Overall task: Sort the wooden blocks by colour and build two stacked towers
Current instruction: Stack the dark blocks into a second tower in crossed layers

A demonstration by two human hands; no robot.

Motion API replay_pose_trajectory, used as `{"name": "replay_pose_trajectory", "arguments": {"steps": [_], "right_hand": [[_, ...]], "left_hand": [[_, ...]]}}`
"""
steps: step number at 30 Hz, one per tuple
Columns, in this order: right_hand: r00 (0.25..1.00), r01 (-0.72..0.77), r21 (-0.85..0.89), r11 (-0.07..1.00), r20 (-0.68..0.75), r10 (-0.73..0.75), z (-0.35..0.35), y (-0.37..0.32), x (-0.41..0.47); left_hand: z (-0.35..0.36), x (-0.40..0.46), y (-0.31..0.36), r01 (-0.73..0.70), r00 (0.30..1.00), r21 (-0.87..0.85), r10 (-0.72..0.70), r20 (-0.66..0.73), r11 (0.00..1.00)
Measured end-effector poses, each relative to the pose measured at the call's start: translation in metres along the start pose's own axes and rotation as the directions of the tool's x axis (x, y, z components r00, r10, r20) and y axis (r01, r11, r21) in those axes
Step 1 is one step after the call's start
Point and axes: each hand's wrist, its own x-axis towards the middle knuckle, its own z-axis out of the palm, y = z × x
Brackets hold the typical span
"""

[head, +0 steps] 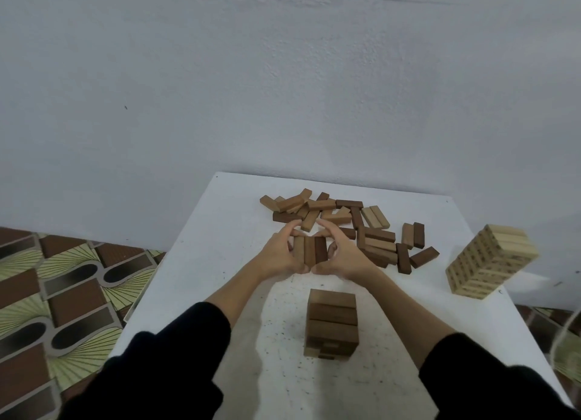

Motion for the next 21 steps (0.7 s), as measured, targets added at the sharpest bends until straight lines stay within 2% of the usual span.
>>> {"name": "replay_pose_trajectory", "arguments": {"steps": [5, 10, 21], "right_hand": [[0.986, 0.143, -0.052, 0.988, -0.081, -0.147, -0.024, -0.039, -0.021], [0.971, 0.205, -0.094, 0.974, -0.109, -0.215, -0.025, -0.059, -0.065], [0.992, 0.056, -0.120, 0.991, -0.108, -0.069, 0.004, -0.035, -0.132]], "left_hand": [[-0.020, -0.014, 0.034, -0.157, 0.986, -0.043, 0.154, -0.060, 0.987], [-0.022, -0.052, 0.061, -0.215, 0.976, -0.047, 0.213, -0.047, 0.976], [0.015, -0.108, 0.046, -0.206, 0.977, -0.001, 0.206, 0.048, 0.979]]}}
